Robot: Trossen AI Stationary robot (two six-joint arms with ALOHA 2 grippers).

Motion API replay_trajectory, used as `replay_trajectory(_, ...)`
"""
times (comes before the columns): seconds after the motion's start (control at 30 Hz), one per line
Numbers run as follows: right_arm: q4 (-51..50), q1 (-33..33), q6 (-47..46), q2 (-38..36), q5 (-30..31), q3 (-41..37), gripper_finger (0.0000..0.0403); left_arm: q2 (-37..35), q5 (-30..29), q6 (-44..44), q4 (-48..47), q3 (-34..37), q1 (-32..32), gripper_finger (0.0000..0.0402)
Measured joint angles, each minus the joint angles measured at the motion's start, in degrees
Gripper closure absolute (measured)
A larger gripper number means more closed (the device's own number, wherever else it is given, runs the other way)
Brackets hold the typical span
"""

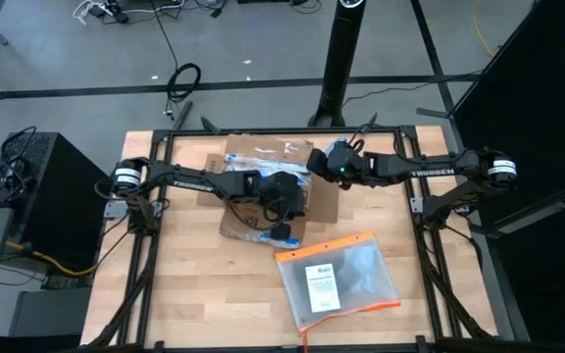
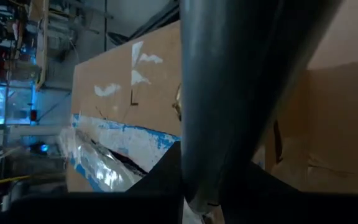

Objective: Unpack boxes
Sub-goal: Break down the cardboard box until it is fully flat

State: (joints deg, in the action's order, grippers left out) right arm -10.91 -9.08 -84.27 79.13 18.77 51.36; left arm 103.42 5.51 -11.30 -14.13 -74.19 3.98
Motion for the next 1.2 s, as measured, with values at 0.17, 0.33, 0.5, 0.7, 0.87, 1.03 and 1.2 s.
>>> replay_trajectory(0.17, -0.50, 0.72, -2.71, -0.01, -2.00, 0.03, 0.0362, 0.24, 0.06, -0.79, 0.02, -0.20, 0.48, 0.0401)
replay_trajectory(0.33, -0.73, 0.46, -4.15, -0.04, -3.85, 0.15, 0.0362, 0.31, 0.28, -1.13, -0.58, -0.21, 0.58, 0.0401)
replay_trajectory(0.5, -1.19, -2.01, -4.09, -0.17, -9.36, 0.25, 0.0362, 0.54, 0.71, -2.40, -0.61, -0.15, 0.58, 0.0401)
replay_trajectory(0.7, -2.43, -4.23, 1.29, -0.16, -14.97, 0.93, 0.0362, 1.63, 1.18, -3.52, -0.68, 0.04, 0.81, 0.0401)
replay_trajectory(0.87, -2.13, -7.89, 7.52, -0.06, -22.42, 0.88, 0.0362, 0.60, 1.27, -4.36, -3.14, 0.06, 0.98, 0.0401)
replay_trajectory(1.03, -1.85, -11.56, 13.74, 0.04, -29.90, 0.84, 0.0362, -0.44, 1.34, -5.20, -5.63, 0.07, 1.16, 0.0401)
replay_trajectory(1.2, -1.57, -15.04, 19.79, 0.14, -37.19, 0.78, 0.0362, -1.48, 1.41, -6.04, -8.12, 0.09, 1.34, 0.0401)
